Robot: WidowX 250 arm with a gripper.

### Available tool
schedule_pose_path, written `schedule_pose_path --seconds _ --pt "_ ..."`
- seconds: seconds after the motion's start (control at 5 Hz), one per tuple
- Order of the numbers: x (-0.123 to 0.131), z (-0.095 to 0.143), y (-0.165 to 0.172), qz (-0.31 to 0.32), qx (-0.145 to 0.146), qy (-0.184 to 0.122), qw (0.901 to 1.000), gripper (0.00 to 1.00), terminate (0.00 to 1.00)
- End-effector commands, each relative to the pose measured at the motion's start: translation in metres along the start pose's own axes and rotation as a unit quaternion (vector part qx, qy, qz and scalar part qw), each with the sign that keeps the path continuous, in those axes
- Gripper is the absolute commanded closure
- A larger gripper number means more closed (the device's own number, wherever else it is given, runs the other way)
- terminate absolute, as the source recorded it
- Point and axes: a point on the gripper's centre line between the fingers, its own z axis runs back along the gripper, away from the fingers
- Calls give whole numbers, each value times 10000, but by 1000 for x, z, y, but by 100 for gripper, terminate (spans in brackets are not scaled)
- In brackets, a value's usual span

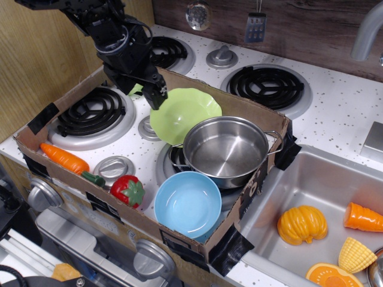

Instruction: Put broccoli in pot

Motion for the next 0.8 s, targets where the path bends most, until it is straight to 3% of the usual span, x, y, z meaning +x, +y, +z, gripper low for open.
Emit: schedule_pose_path --seconds 0.0,0.6 --pt "26 7 42 -323 409 -179 9985 0 0" --pt "22 -14 55 -289 203 -139 9993 0 0"
